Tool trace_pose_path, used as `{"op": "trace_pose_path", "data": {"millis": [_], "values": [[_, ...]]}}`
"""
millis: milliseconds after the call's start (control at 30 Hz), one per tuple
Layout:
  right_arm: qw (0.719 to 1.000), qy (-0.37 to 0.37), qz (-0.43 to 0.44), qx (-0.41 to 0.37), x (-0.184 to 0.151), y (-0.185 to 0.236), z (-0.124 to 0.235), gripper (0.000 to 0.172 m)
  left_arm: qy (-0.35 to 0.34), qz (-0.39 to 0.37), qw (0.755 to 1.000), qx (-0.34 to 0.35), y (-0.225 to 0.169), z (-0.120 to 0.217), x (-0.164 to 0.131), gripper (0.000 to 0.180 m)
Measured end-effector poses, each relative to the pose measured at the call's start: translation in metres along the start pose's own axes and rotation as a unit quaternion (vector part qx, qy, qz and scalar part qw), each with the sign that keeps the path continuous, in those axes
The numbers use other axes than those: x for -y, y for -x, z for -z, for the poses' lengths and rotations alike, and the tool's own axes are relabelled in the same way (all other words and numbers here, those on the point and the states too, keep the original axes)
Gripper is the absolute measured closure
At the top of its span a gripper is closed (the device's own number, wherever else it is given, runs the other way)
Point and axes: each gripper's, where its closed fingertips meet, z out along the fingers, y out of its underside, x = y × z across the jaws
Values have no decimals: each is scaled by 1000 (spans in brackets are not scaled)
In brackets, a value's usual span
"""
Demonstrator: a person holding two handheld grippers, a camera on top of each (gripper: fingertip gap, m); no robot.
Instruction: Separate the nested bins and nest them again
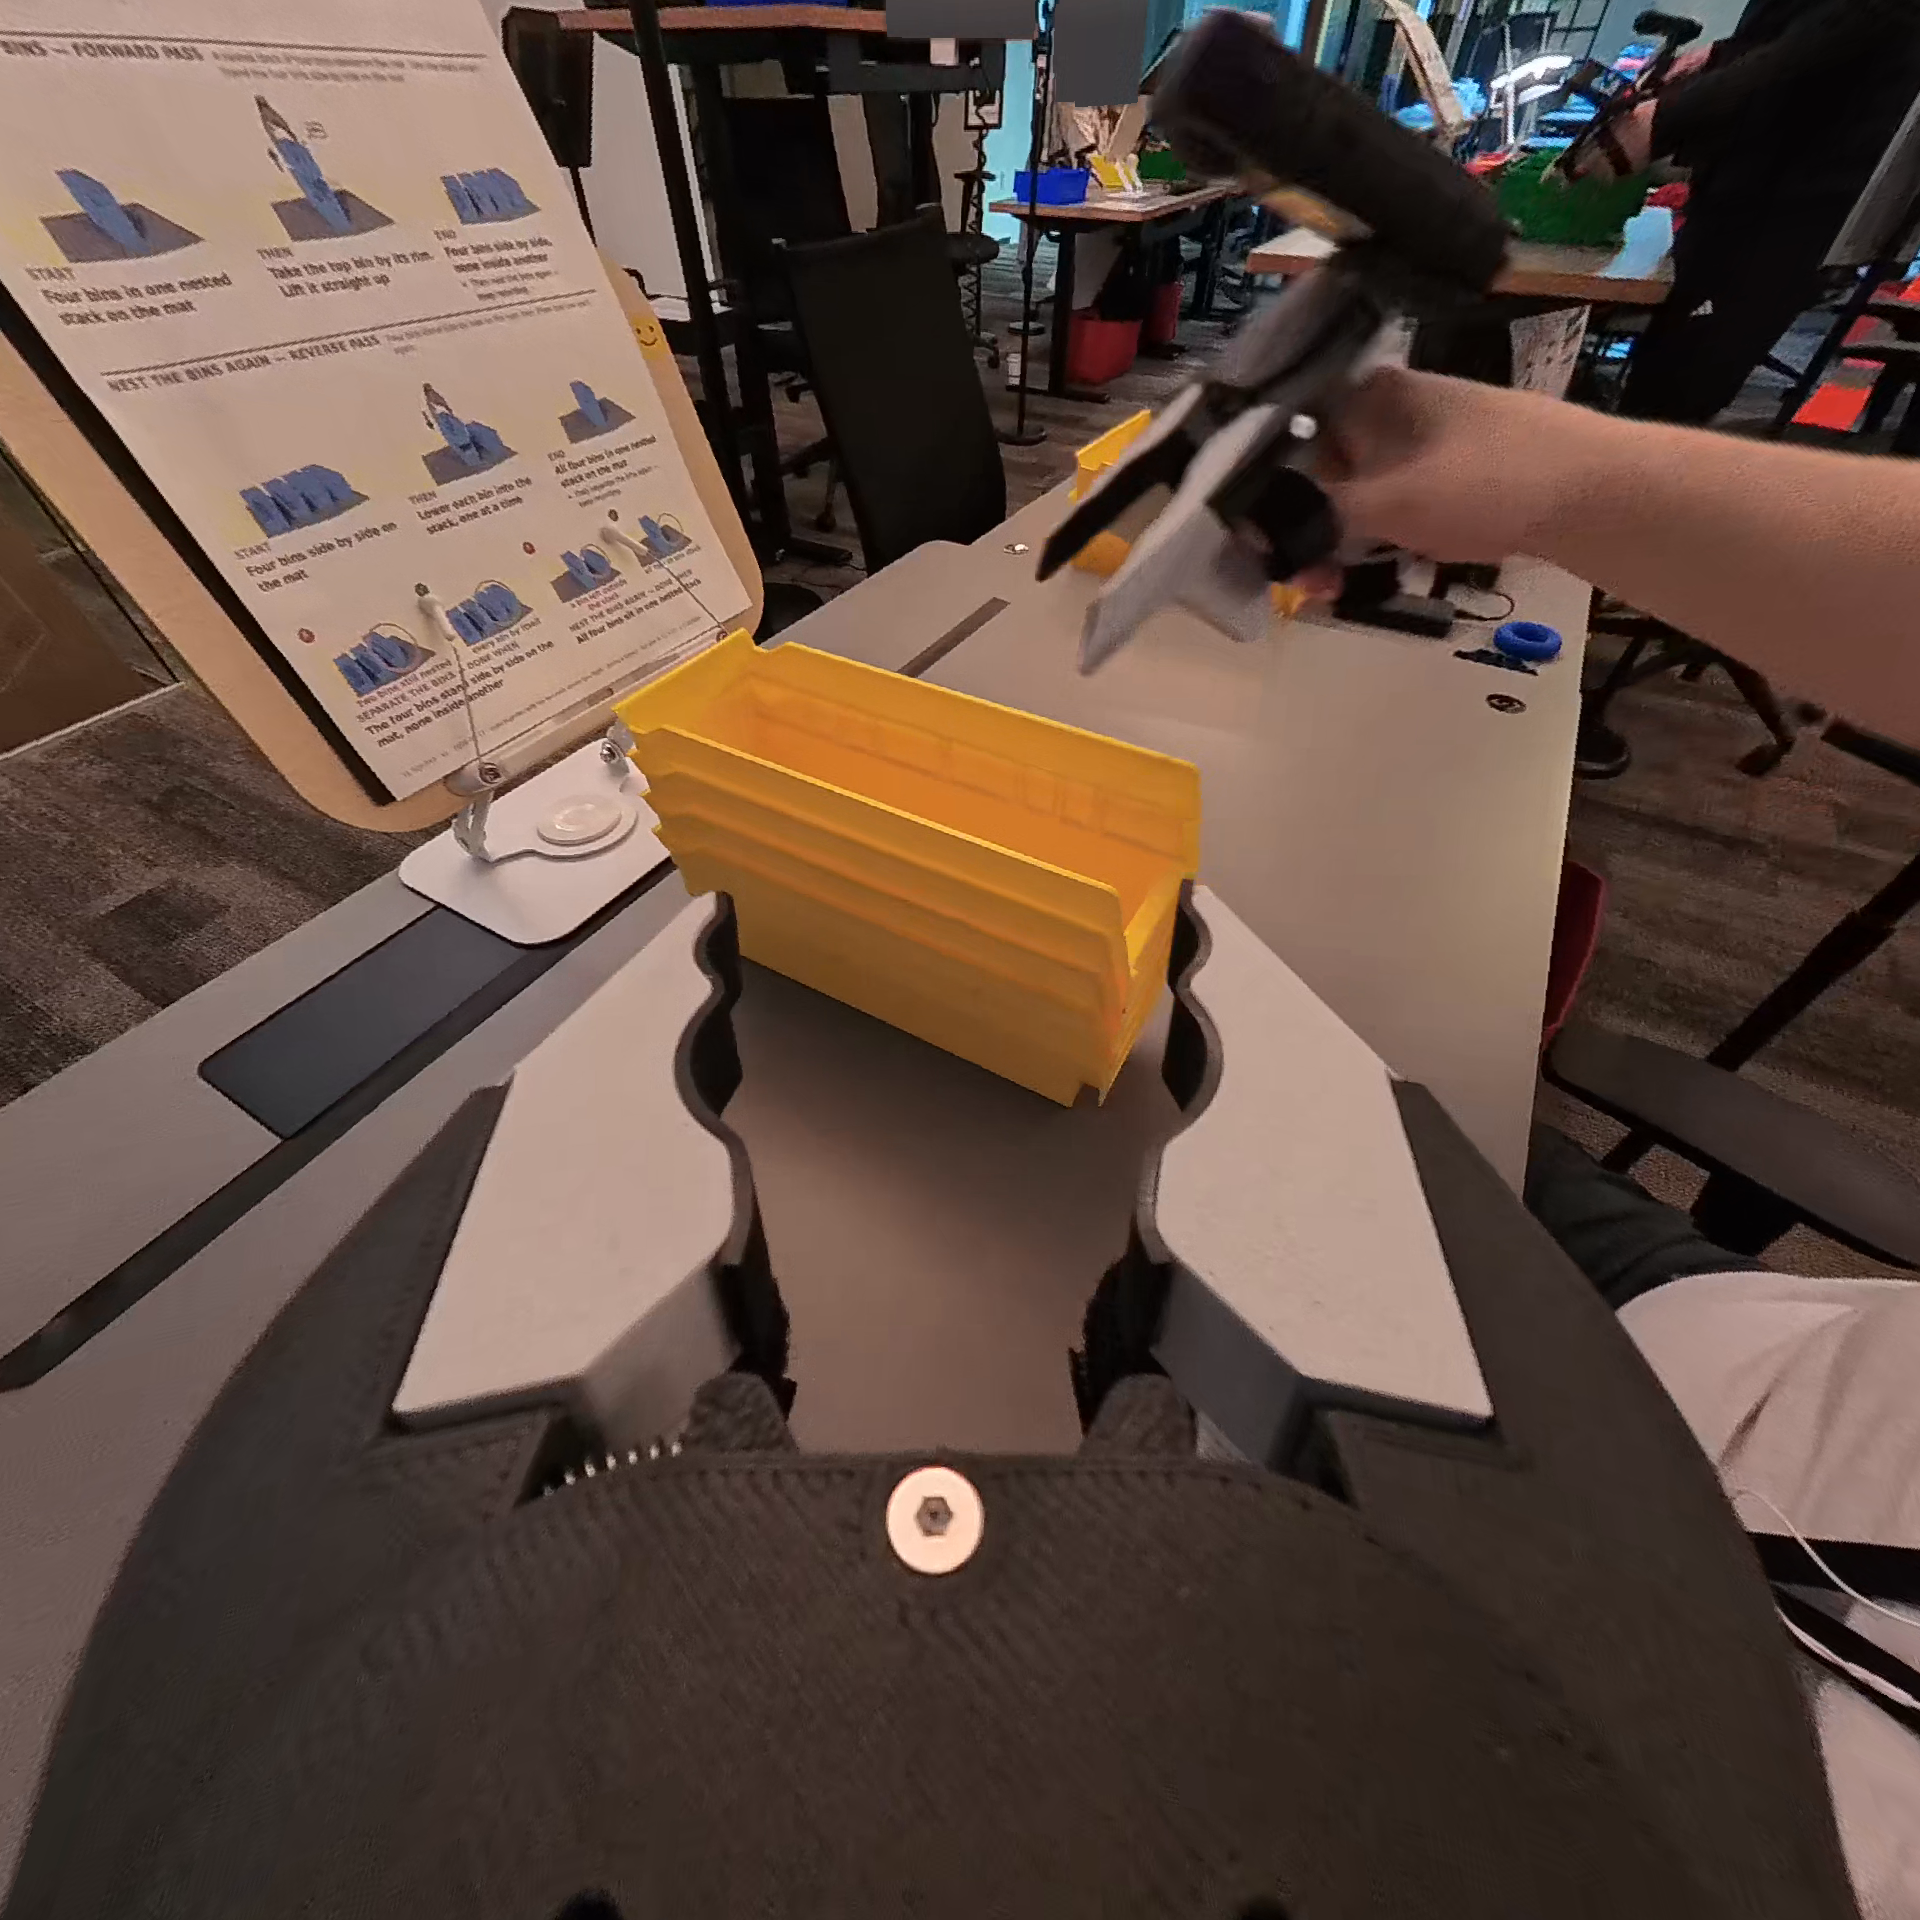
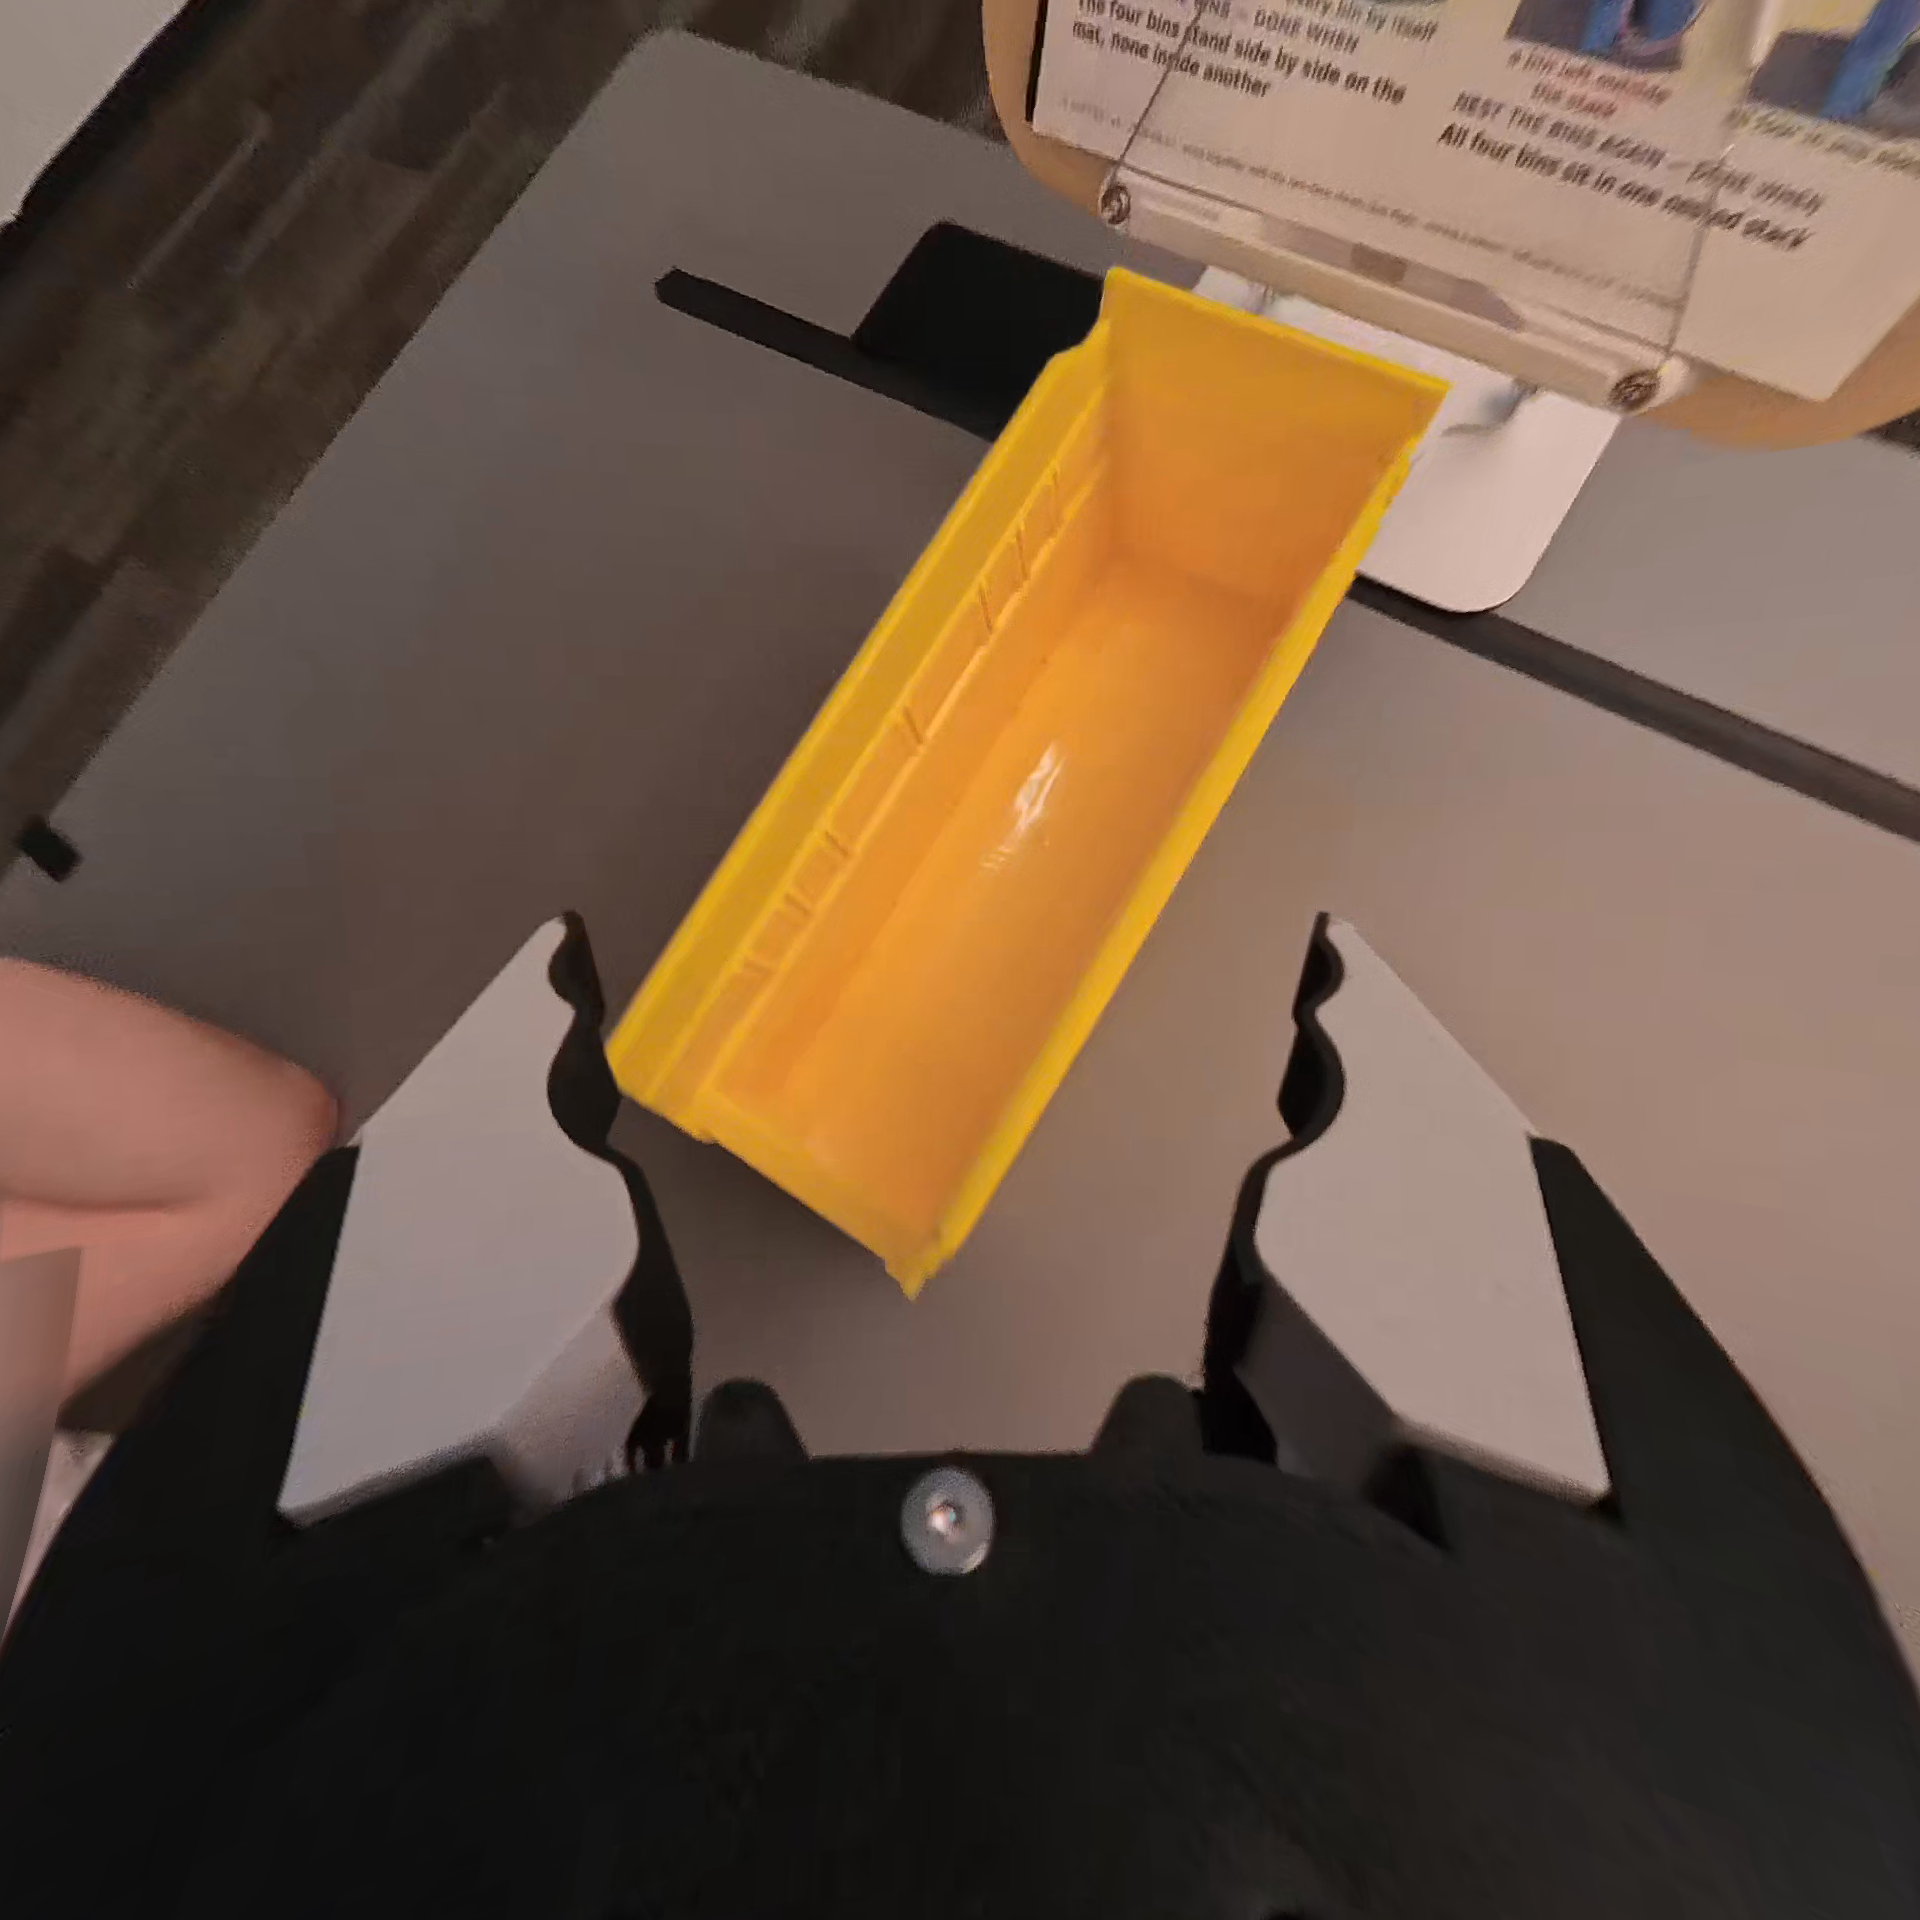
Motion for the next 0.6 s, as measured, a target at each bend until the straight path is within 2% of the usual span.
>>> {"op": "trace_pose_path", "data": {"millis": [167,300,467,600], "values": [[990,121,-54,-54,9,-11,-54,30,4,4,1000,-7,1,-1,-2,98],[973,172,-143,-57,12,-10,-89,28,0,9,1000,-12,3,-1,-2,98],[953,233,-139,-137,-3,-33,-102,28,-16,14,1000,-23,2,5,2,99],[941,270,-159,-128,-18,-26,-108,28,-31,17,999,-34,3,11,5,99]]}}
